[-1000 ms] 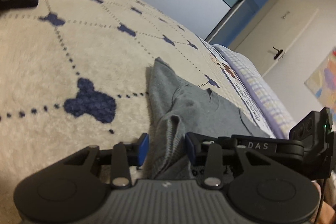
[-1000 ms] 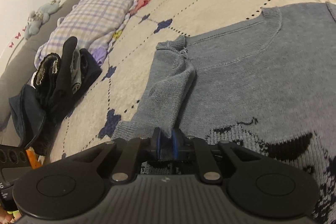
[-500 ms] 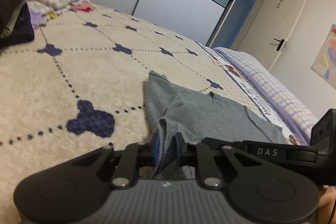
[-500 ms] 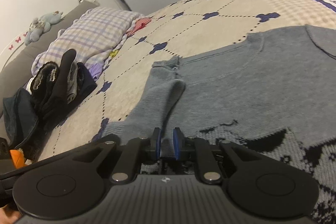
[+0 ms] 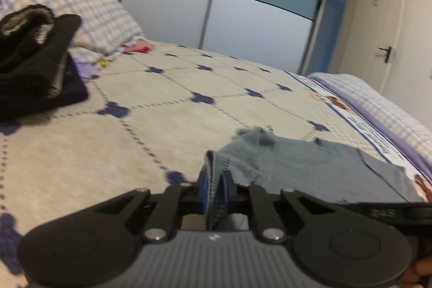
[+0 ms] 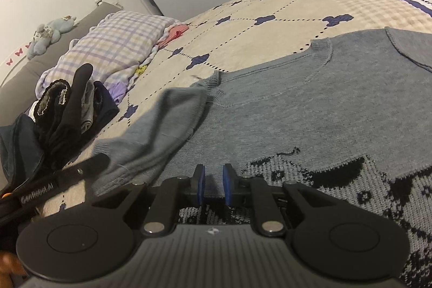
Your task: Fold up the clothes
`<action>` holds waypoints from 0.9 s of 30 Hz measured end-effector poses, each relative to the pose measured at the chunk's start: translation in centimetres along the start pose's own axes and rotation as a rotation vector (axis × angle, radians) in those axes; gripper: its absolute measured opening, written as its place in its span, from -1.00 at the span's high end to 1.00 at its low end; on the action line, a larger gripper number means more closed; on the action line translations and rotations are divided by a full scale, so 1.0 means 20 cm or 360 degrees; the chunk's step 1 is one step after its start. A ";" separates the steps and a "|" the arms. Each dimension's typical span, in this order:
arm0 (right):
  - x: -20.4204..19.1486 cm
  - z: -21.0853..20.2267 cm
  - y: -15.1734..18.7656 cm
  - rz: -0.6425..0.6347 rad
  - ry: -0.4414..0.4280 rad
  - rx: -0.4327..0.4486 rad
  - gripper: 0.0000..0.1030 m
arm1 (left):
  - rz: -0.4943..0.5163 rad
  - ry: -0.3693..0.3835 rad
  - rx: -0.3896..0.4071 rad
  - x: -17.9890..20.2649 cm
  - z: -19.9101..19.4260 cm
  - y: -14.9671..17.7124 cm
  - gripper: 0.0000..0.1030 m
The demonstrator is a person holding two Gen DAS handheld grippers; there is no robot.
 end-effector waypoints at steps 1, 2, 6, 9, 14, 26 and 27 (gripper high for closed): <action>0.00 0.00 0.00 -0.0002 0.0001 -0.0002 0.70 | -0.0013 -0.0024 0.0004 -0.04 0.00 -0.01 0.80; 0.00 0.00 0.00 -0.0004 0.0002 -0.0003 0.70 | -0.0025 -0.0048 0.0008 -0.07 0.00 -0.02 0.80; -0.01 0.01 0.00 0.0001 0.0008 -0.0002 0.69 | -0.0056 -0.0137 0.0023 -0.19 0.01 -0.04 0.88; -0.02 0.01 0.00 0.0000 0.0007 -0.0006 0.69 | -0.0092 -0.0187 0.0023 -0.27 0.02 -0.05 0.88; -0.05 0.02 -0.01 -0.0034 0.0004 -0.0022 0.68 | -0.0182 -0.0304 0.0031 -0.37 -0.01 -0.07 0.95; -0.16 0.05 -0.01 -0.0074 -0.0035 -0.0038 0.64 | -0.0593 -0.0265 0.0049 -0.67 -0.05 -0.11 0.94; -0.19 0.04 -0.01 -0.0085 -0.0055 -0.0039 0.64 | -0.0633 -0.0228 0.0050 -0.68 -0.05 -0.11 0.94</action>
Point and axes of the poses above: each gripper's, at about its wrist camera, not at the fingertips, and z roughly the way its jaws point, x to its right, y to its underside, the point moved 5 cm from there along z, roughly the way its jaws point, and after that the axes turned 5 degrees about -z, right-handed, at the moved point
